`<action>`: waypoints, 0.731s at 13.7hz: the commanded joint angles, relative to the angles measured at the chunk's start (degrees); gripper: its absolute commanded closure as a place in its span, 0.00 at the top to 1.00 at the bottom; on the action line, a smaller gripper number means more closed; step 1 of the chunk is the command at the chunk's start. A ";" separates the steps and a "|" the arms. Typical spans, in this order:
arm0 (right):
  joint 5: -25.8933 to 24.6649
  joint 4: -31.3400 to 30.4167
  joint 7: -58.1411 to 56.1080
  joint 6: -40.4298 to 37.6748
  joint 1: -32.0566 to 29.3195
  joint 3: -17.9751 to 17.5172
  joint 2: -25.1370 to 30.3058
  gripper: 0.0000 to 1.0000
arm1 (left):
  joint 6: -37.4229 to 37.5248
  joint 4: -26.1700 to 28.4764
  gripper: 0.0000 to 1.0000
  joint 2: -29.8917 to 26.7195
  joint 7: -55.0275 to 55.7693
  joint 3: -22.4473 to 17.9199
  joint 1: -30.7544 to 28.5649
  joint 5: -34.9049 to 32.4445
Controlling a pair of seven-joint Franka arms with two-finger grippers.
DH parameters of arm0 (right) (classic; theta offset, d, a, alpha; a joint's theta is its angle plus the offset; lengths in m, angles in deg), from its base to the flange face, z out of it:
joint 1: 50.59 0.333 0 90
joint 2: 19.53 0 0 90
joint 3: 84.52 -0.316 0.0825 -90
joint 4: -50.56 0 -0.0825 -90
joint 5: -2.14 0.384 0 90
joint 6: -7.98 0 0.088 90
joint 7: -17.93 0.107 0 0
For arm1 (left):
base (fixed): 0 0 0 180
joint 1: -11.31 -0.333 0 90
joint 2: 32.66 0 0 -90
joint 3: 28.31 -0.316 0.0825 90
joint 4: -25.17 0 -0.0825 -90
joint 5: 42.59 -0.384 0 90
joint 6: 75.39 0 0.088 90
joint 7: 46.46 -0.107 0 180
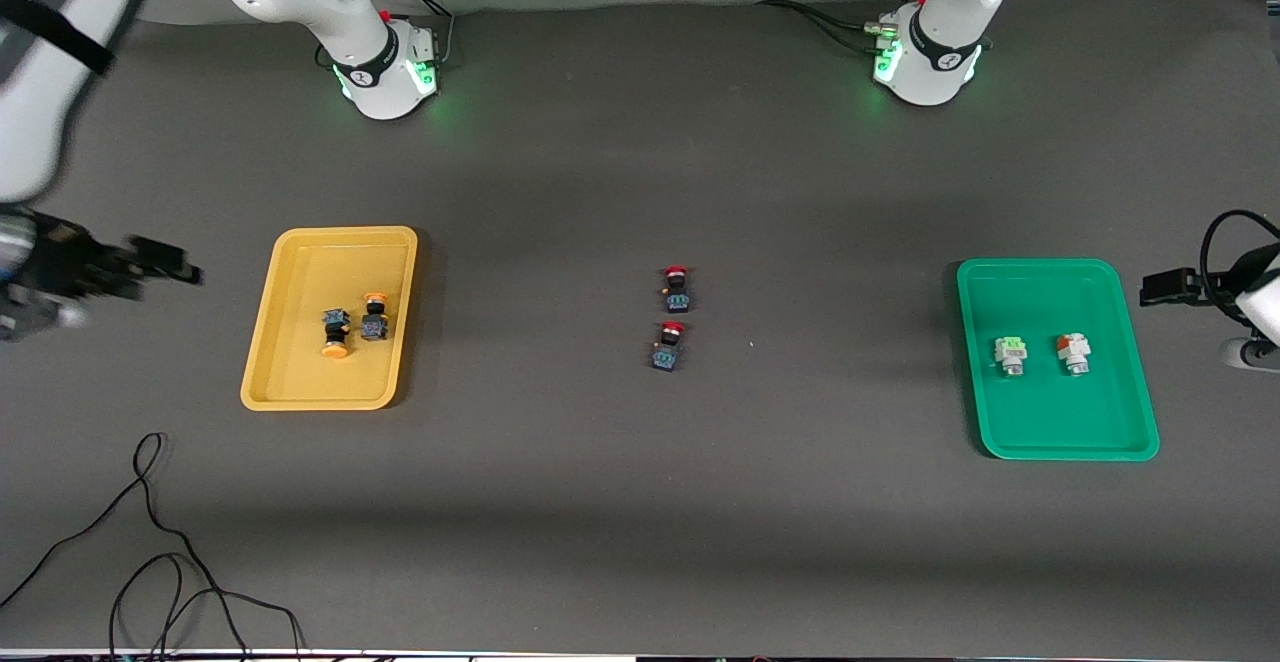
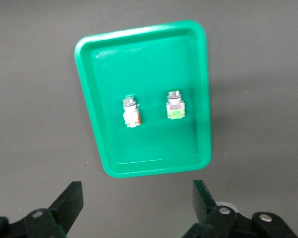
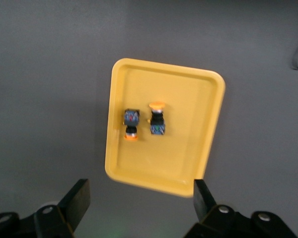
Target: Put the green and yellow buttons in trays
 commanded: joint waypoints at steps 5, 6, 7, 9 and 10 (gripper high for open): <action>-4.51 15.83 27.49 -12.49 3.73 0.39 -0.42 0.92 | 4.28 -0.33 0.99 -6.97 4.71 -1.47 8.69 2.30; -3.98 15.75 33.39 -12.49 5.67 -0.05 -0.16 0.92 | 4.54 -0.24 0.99 -7.76 6.21 -1.65 10.01 2.75; -3.11 15.83 35.28 -12.41 6.04 -0.40 -0.25 0.92 | 4.54 -0.15 0.99 -8.55 7.88 -2.17 12.02 2.84; -1.79 15.83 36.87 -12.40 6.04 -0.58 -0.51 0.92 | 5.42 0.02 0.99 -9.70 11.39 -5.24 16.77 3.19; -1.52 15.83 37.23 -12.40 6.04 -0.58 -0.51 0.92 | 5.60 0.11 0.99 -10.22 11.67 -5.86 17.23 4.06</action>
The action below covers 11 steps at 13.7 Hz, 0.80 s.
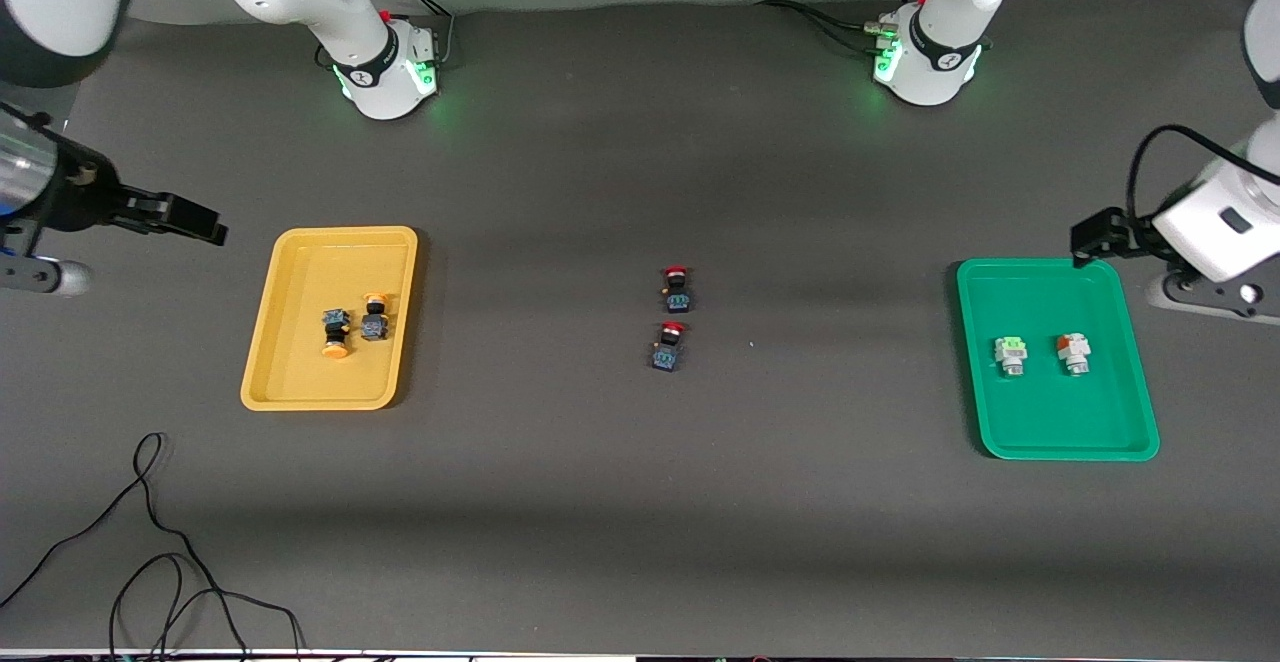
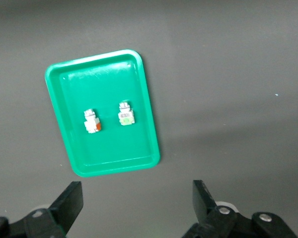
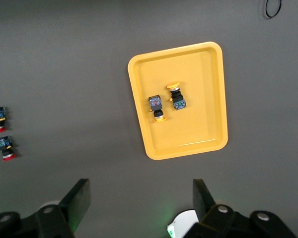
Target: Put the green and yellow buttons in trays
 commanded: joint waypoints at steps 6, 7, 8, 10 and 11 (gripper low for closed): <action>0.29 6.74 2.22 -2.45 -12.05 -11.05 1.12 0.92 | -0.10 3.17 0.99 -4.49 4.08 -4.09 3.01 2.78; 0.12 8.51 2.30 -3.60 -14.52 -13.60 1.12 0.92 | -0.46 3.44 0.99 -4.67 4.44 -4.36 3.01 2.78; -0.32 10.10 2.22 -3.87 -16.81 -15.81 1.12 0.92 | -0.55 3.53 0.99 -4.76 4.53 -4.36 3.01 2.78; -2.51 12.04 2.22 -4.75 -20.77 -20.72 2.16 0.92 | -1.42 3.88 0.99 -5.03 4.71 -4.36 3.01 2.60; -4.17 13.18 2.22 -4.75 -23.23 -24.49 2.96 0.92 | -1.69 3.97 0.99 -5.11 4.71 -4.36 3.01 2.43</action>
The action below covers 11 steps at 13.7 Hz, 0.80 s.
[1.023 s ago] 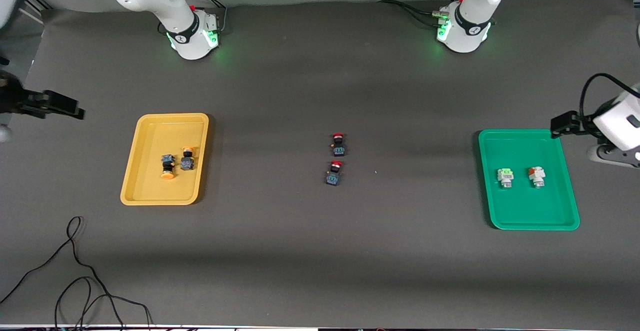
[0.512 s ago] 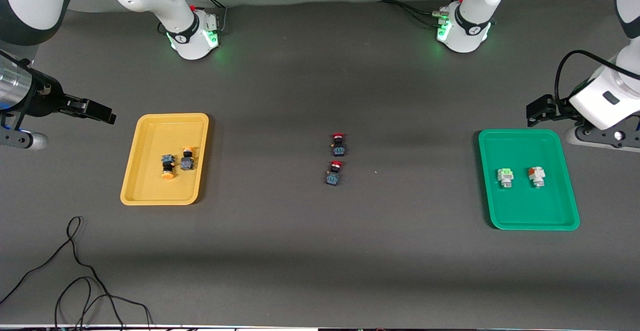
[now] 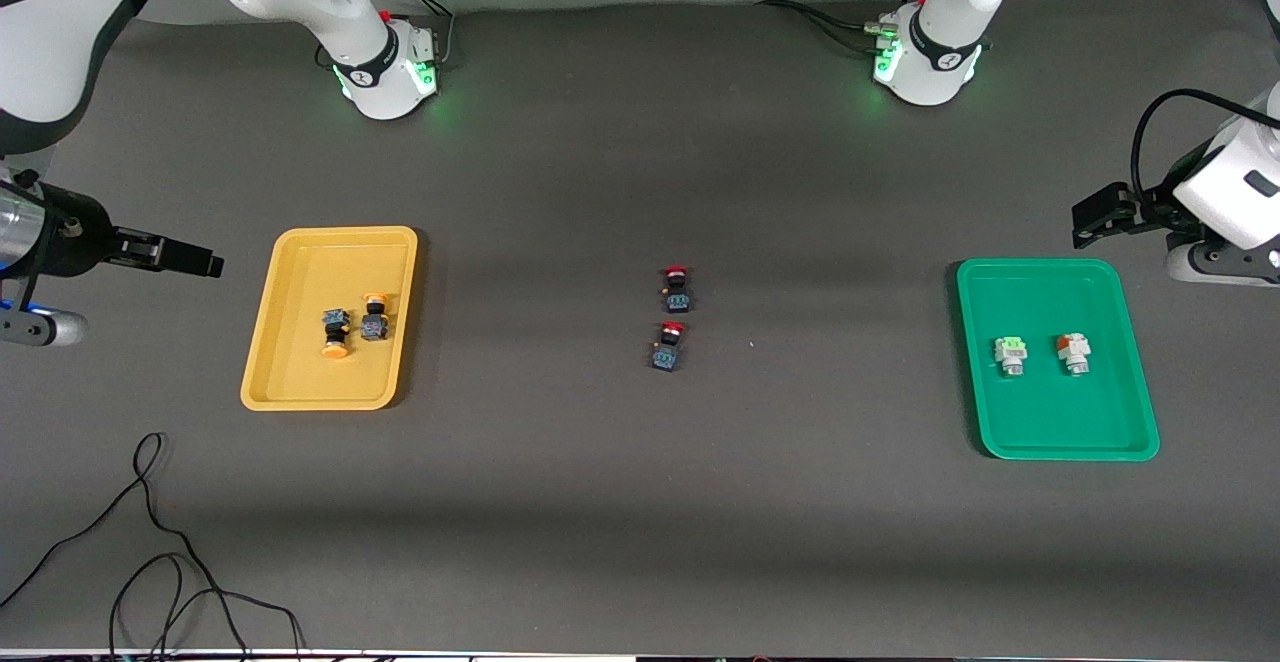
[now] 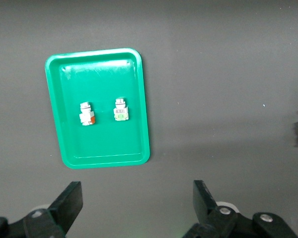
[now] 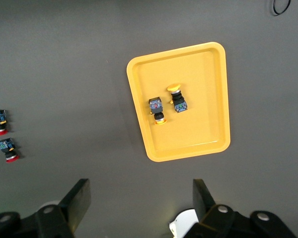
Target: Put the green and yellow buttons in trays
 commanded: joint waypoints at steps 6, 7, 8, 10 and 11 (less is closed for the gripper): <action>-22.39 4.10 1.52 -0.87 -27.77 -43.72 11.94 0.92 | -1.38 2.22 0.99 -2.22 1.06 -0.66 1.09 0.51; -25.21 3.32 1.43 -0.43 -32.86 -50.67 13.26 0.92 | -1.29 2.13 0.99 -2.22 1.06 -0.66 1.09 0.59; -27.67 1.83 1.52 -0.08 -38.22 -57.70 14.84 0.92 | -1.29 2.13 0.99 -2.22 1.06 -0.66 1.09 0.68; -31.90 -4.82 1.52 3.41 -48.16 -70.81 19.67 0.92 | -1.12 2.13 0.99 -2.22 1.06 -0.66 1.00 1.65; -32.44 -10.35 1.52 6.83 -50.73 -73.83 23.52 0.92 | -1.03 2.13 0.99 -2.22 1.06 -0.66 1.00 1.82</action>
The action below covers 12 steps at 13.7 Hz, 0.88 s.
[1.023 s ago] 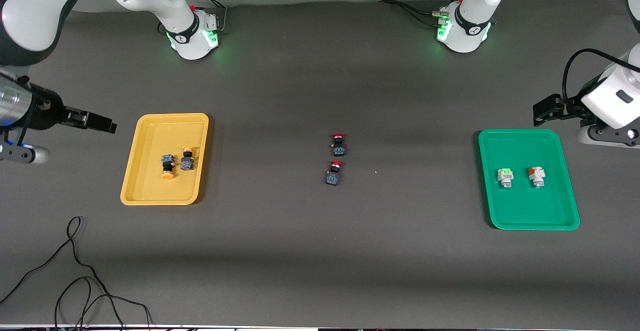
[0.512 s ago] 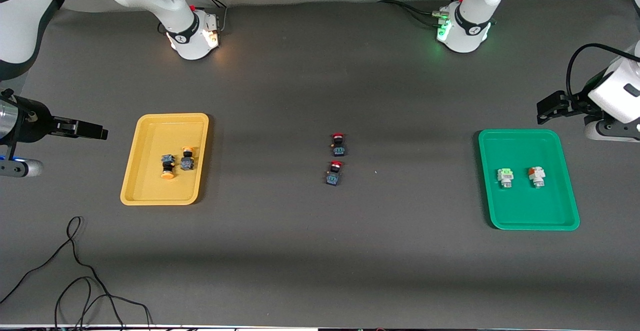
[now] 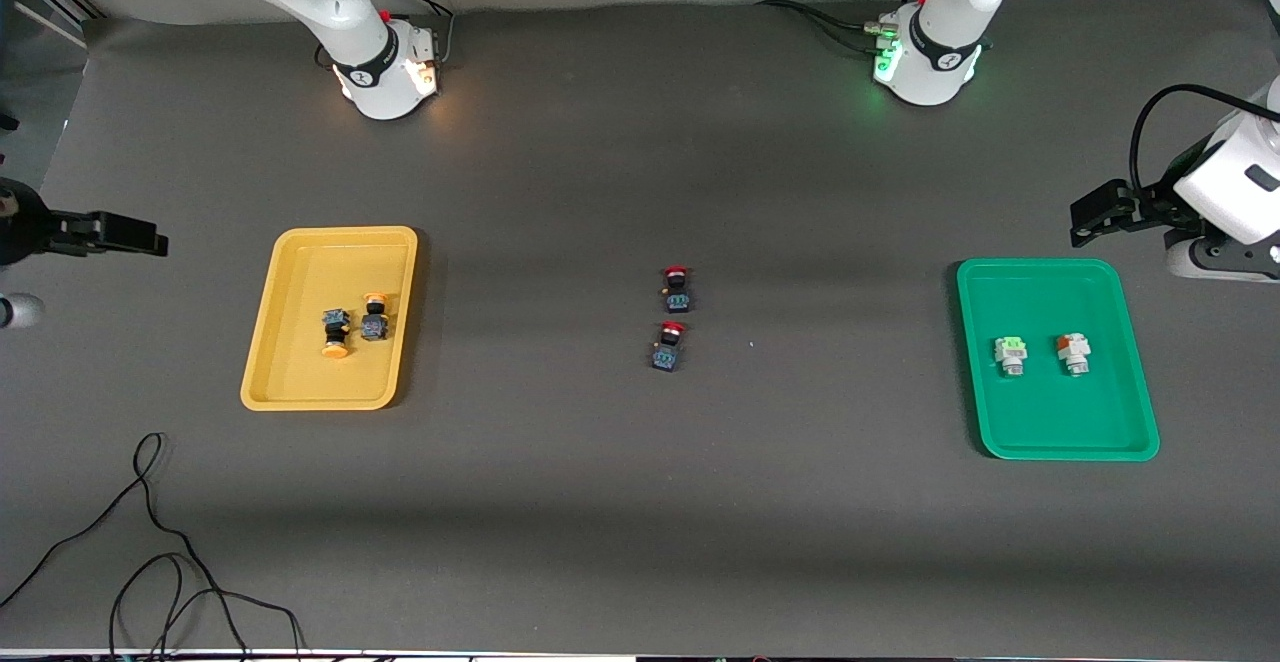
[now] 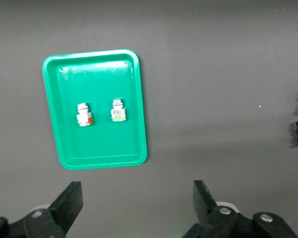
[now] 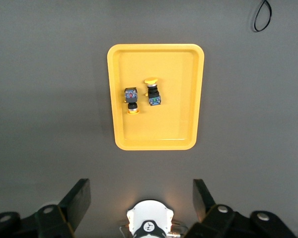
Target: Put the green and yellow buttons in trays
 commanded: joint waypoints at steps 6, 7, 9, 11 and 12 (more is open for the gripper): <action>-3.17 -33.99 1.29 21.95 -2.99 -7.60 22.35 0.92 | -0.44 1.59 0.99 -1.83 1.01 -0.63 0.94 0.90; -3.17 -33.83 1.38 22.66 -1.23 -5.85 22.09 0.92 | -0.44 1.59 0.99 -1.74 1.01 -0.63 0.76 0.82; -3.08 -32.08 1.38 22.84 0.36 -3.55 21.21 0.93 | -0.18 1.59 0.99 -1.74 1.01 -0.63 0.76 0.82; -3.17 -31.98 1.38 22.05 0.45 -3.63 21.38 0.93 | -0.27 1.59 0.99 -1.74 1.01 -0.54 0.85 0.73; -3.17 -31.89 1.38 21.96 0.54 -3.63 21.30 0.93 | -0.27 1.51 0.99 -1.74 1.01 -0.54 0.85 0.64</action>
